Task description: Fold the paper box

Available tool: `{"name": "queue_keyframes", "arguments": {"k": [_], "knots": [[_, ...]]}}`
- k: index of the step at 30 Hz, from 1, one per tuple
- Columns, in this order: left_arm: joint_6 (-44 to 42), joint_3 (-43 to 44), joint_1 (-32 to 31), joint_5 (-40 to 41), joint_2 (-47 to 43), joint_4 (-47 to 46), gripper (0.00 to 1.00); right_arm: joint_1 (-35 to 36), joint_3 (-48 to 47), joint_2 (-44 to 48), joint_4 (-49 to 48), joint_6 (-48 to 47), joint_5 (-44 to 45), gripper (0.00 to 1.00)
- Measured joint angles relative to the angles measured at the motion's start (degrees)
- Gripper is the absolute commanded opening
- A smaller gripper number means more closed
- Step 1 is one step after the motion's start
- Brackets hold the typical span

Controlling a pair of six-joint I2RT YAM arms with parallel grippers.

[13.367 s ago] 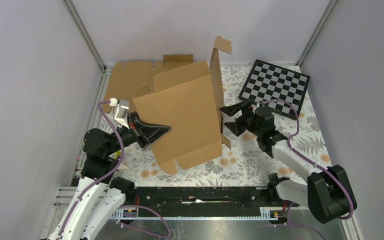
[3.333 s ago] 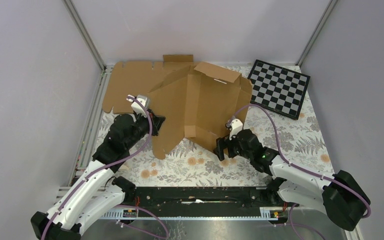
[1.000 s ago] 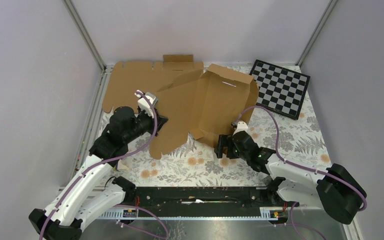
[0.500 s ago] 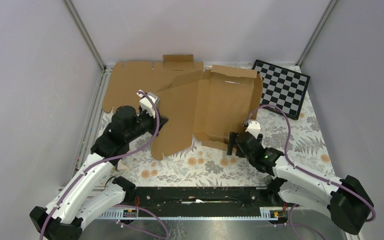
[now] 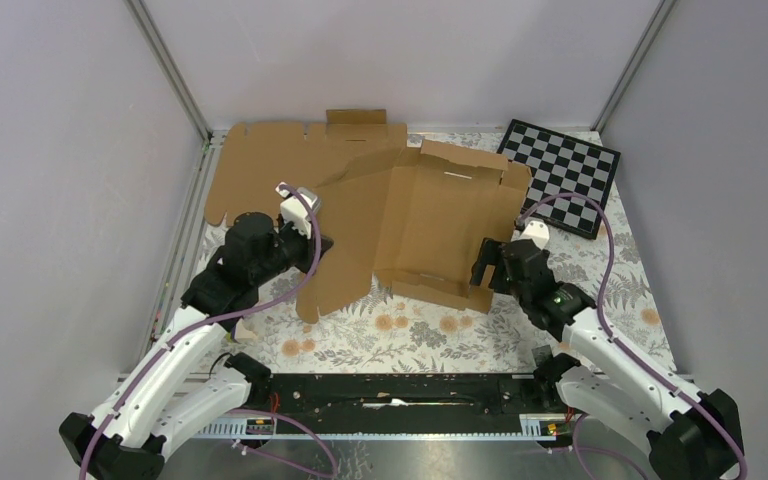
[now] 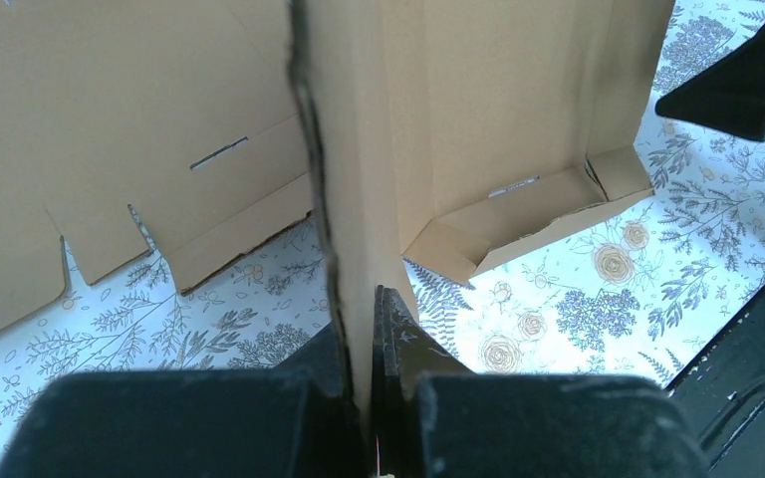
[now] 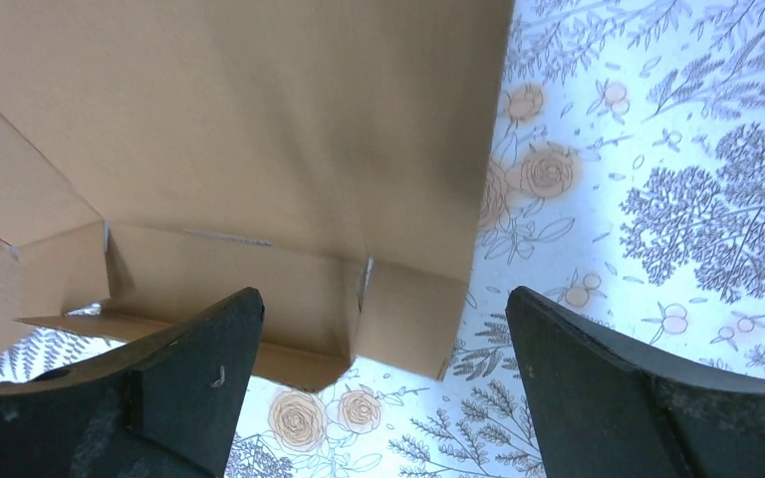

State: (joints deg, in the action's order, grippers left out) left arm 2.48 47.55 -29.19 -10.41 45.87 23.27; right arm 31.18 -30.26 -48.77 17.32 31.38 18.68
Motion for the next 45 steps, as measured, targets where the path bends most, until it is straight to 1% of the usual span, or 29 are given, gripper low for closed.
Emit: {"name": "queue_keyframes", "arguments": {"k": [3, 8, 14, 19, 22, 24, 28, 30, 33, 36, 39, 41, 42, 44, 45], "knots": [[-0.1, 0.0, 0.0, 0.1, 0.0, 0.3, 0.00, -1.2, -1.5, -0.3, -0.5, -1.6, -0.4, 1.00], [-0.5, 0.0, 0.0, 0.2, -0.3, 0.5, 0.00, -4.7, -1.4, -2.5, -2.8, -2.6, -0.6, 1.00], [-0.8, -0.1, 0.0, 0.2, -1.7, 0.7, 0.00, -11.3, 2.4, -4.4, -8.7, -2.7, -6.6, 1.00], [-1.0, -0.5, 0.0, 0.1, -2.1, 0.6, 0.00, -11.7, 3.4, -9.8, -12.7, -4.9, -13.6, 1.00], [-1.0, -1.9, 0.0, 0.0, -3.4, 0.1, 0.00, -11.8, 3.1, -13.7, -12.9, -6.9, -16.5, 1.00], [-1.0, -2.9, 0.0, -0.1, -4.4, -0.3, 0.00, -11.8, 3.1, -14.1, -12.9, -7.7, -18.1, 1.00], [-1.0, -3.3, 0.0, -0.3, -4.6, -0.8, 0.00, -11.8, 3.2, -11.6, -16.2, -8.8, -19.6, 0.93], [-1.0, -3.3, 0.0, -0.2, -4.6, -0.9, 0.00, -11.8, 3.1, -10.1, -18.5, -9.5, -20.2, 0.86], [-0.4, -3.3, 0.0, 0.2, -4.4, -1.1, 0.00, -11.8, 3.0, -10.8, -20.3, -10.6, -23.4, 0.69], [1.5, -3.4, 0.0, 0.2, -4.0, -2.0, 0.00, -11.8, 2.9, -12.3, -20.9, -11.4, -27.1, 0.48], [3.5, -4.2, 0.0, 0.2, -3.8, -3.5, 0.00, -11.8, 2.9, -12.1, -21.6, -11.7, -28.7, 0.32], [4.6, -4.7, 0.0, 0.4, -3.8, -4.3, 0.00, -11.8, 3.0, -11.3, -22.3, -11.9, -29.0, 0.22], [5.2, -5.0, 0.0, 0.8, -3.8, -4.7, 0.01, -11.8, 3.0, -10.7, -22.6, -12.1, -29.0, 0.16], [6.0, -5.3, 0.0, 1.4, -3.8, -5.2, 0.08, -11.8, 3.4, -9.4, -22.9, -12.3, -29.2, 0.00], [6.5, -5.5, 0.0, 1.8, -3.8, -5.6, 0.13, -11.8, 3.6, -8.7, -23.1, -12.7, -29.2, 0.00]]}}
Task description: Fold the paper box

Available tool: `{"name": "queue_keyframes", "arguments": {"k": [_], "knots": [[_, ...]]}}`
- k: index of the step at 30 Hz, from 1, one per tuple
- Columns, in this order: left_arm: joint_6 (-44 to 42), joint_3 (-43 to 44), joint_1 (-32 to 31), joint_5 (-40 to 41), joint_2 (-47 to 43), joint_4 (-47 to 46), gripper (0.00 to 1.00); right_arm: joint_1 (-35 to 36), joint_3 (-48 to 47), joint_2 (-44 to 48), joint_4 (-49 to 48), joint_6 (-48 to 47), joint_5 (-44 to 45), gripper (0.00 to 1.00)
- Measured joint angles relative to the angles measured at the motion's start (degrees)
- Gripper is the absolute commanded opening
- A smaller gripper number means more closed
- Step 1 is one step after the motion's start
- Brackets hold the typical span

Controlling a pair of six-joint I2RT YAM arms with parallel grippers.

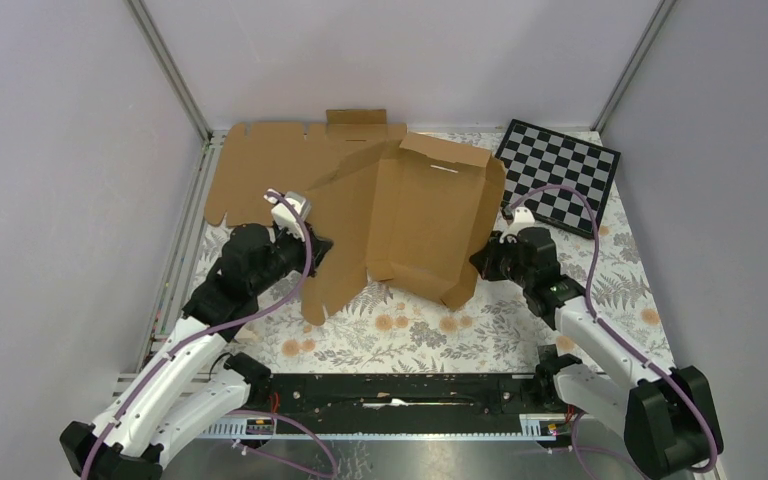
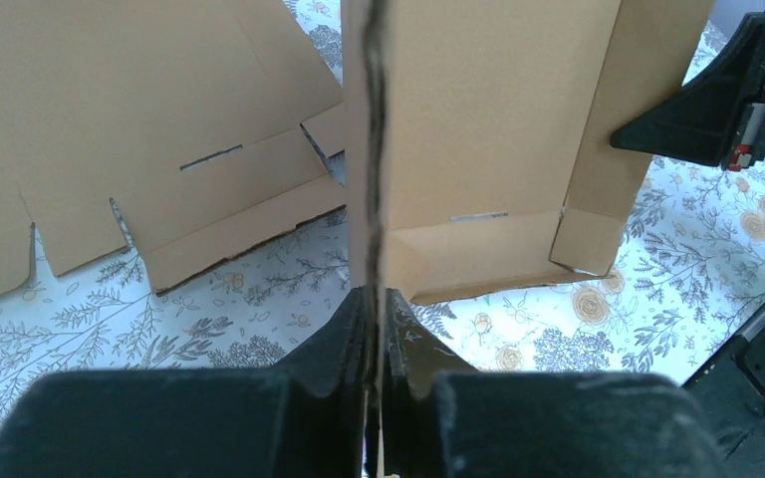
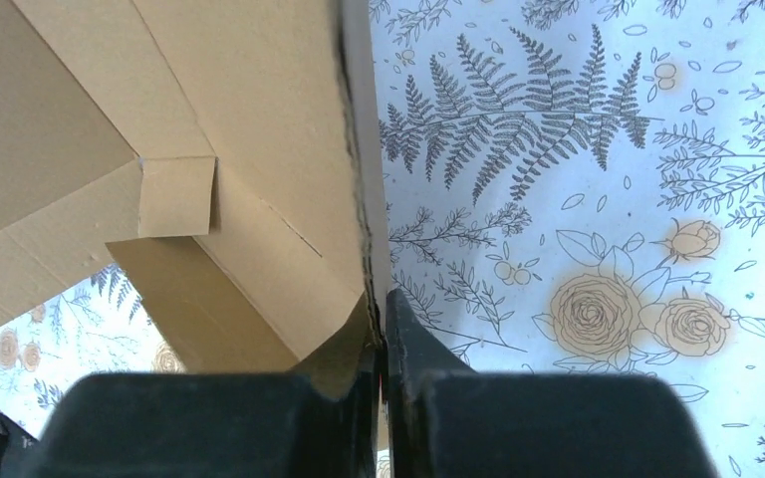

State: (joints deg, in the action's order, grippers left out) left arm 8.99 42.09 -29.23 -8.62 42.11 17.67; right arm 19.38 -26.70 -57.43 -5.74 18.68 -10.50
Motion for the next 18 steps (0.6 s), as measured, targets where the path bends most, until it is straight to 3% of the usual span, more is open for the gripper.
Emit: {"name": "queue_keyframes", "arguments": {"k": [8, 18], "knots": [[3.4, -2.1, 0.0, 1.8, -1.4, -3.8, 0.42, 0.0, 1.6, 4.3, 0.3, -2.5, -0.1, 0.00], [6.0, -1.8, 0.0, 0.5, 1.4, -5.4, 0.47, 0.0, 2.2, 6.6, 0.3, -5.2, -1.7, 0.00]]}}
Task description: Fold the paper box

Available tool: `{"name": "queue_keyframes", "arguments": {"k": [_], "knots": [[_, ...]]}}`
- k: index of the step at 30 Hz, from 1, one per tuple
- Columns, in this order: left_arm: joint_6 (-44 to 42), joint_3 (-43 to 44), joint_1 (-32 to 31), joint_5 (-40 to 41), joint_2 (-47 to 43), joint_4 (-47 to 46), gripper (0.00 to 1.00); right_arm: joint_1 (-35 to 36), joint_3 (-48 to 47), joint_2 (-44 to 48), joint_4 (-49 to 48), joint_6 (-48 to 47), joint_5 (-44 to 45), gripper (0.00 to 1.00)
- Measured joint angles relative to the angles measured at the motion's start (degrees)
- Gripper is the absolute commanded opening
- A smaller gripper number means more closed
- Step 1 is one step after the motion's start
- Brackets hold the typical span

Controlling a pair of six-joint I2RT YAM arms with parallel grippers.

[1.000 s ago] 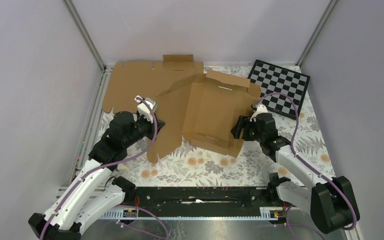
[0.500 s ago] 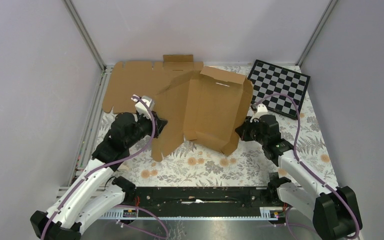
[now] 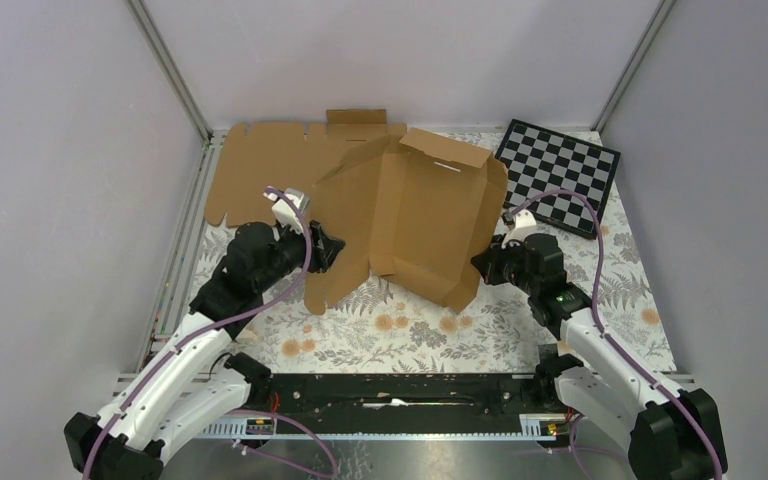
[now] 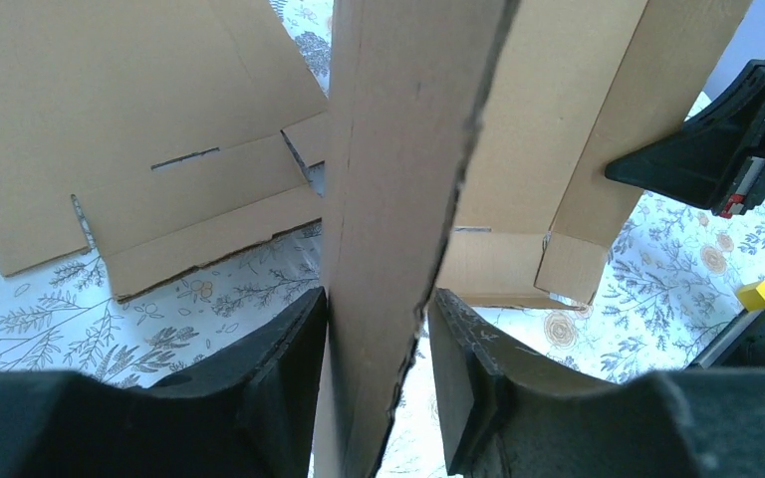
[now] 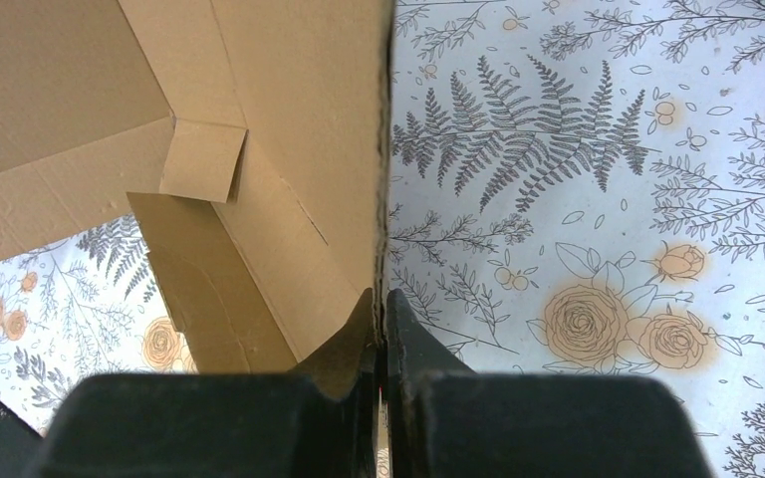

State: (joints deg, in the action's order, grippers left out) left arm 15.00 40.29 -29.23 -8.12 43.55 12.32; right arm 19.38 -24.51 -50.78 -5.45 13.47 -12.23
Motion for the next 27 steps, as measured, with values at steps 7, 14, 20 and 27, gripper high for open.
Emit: {"name": "queue_keyframes", "arguments": {"k": [7, 14, 20, 27], "knots": [[0.4, 0.5, 0.0, -0.6, 0.5, -0.1, 0.52, 0.0, 0.0, 0.1, 0.0, -0.5, -0.9, 0.00], [0.6, 6.8, 0.0, 0.3, 0.5, 1.6, 0.00, 0.0, 0.1, 0.5, 0.0, -0.7, -1.0, 0.00], [-0.9, 10.5, 0.0, 2.3, 1.0, 2.2, 0.00, 0.0, 0.1, 1.0, -0.1, -0.4, -1.0, 0.56], [-2.9, 10.0, 0.0, 0.8, 0.9, 4.4, 0.00, 0.1, 0.7, 1.9, -1.4, 0.9, -1.3, 0.71]]}}
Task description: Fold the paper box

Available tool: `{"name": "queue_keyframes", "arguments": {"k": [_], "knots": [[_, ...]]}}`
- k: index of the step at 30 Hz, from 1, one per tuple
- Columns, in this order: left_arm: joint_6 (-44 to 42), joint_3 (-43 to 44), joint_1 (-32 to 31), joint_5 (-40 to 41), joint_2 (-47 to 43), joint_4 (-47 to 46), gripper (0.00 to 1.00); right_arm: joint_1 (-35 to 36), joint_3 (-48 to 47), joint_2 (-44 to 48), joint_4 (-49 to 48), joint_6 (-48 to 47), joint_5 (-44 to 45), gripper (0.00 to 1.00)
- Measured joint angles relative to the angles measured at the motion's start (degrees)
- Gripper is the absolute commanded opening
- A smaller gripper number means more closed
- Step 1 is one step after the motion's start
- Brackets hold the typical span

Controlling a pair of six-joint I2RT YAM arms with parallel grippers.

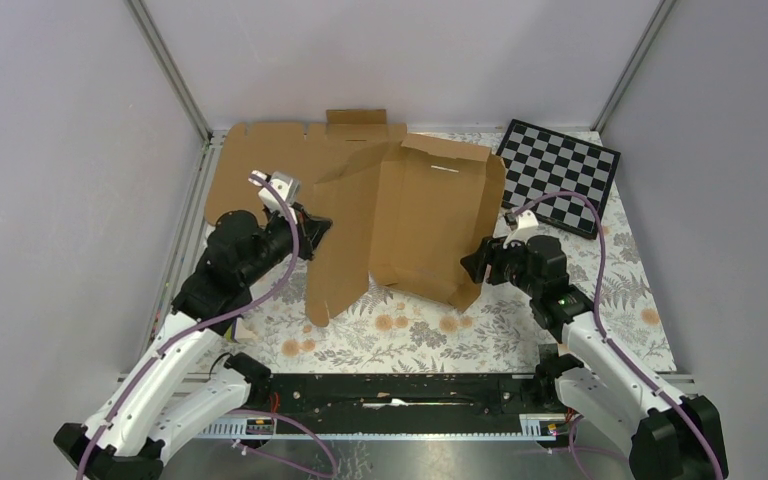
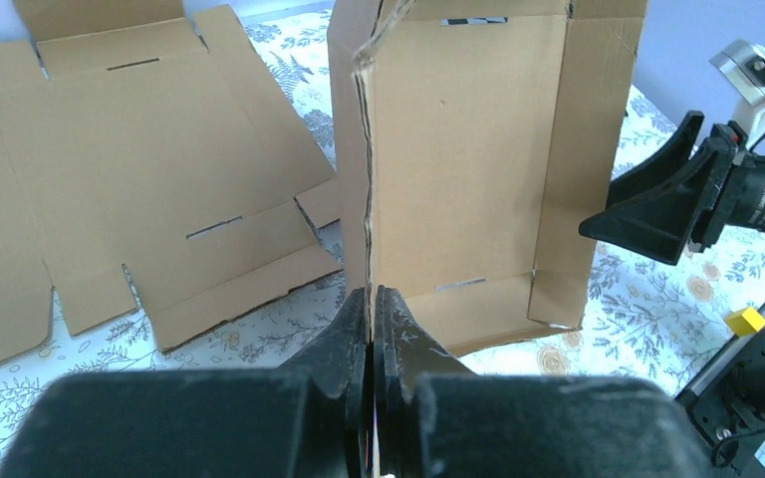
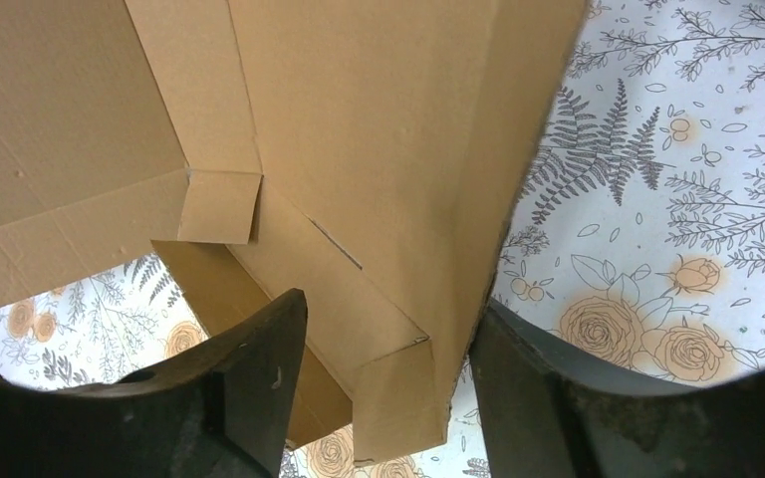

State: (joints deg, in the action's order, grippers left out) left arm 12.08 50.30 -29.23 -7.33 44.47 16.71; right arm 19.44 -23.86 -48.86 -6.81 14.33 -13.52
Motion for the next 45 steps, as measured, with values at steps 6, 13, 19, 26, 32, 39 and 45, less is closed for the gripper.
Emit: {"name": "queue_keyframes", "arguments": {"k": [6, 13, 19, 26, 32, 39, 45], "knots": [[-1.4, -1.4, 0.0, -2.1, -3.0, 0.3, 0.00, 0.0, 0.0, -3.0, -0.6, 1.0, -1.3, 0.88], [-1.7, -3.3, 0.0, -3.8, -5.2, -0.3, 0.00, 3.0, 0.1, -12.5, -1.4, 2.0, -0.3, 0.86], [0.0, -6.5, 0.0, -5.2, -7.2, -3.2, 0.00, 9.3, -0.4, -13.1, -1.2, 2.8, 4.1, 0.83], [4.6, -9.9, 0.0, -5.7, -9.3, -8.4, 0.00, 10.1, -2.3, -12.3, -1.1, 4.7, 7.5, 0.85], [9.1, -13.7, 0.0, -5.8, -9.9, -14.0, 0.00, 12.6, -4.2, -12.8, -1.3, 4.4, 8.6, 0.84], [13.1, -15.9, 0.0, -5.6, -8.3, -19.1, 0.00, 14.4, -3.7, -14.3, -1.2, 4.3, 9.9, 0.82], [15.2, -16.9, -0.8, -5.5, -6.7, -23.0, 0.00, 16.4, -2.5, -14.6, -1.0, 3.9, 11.7, 0.83]]}}
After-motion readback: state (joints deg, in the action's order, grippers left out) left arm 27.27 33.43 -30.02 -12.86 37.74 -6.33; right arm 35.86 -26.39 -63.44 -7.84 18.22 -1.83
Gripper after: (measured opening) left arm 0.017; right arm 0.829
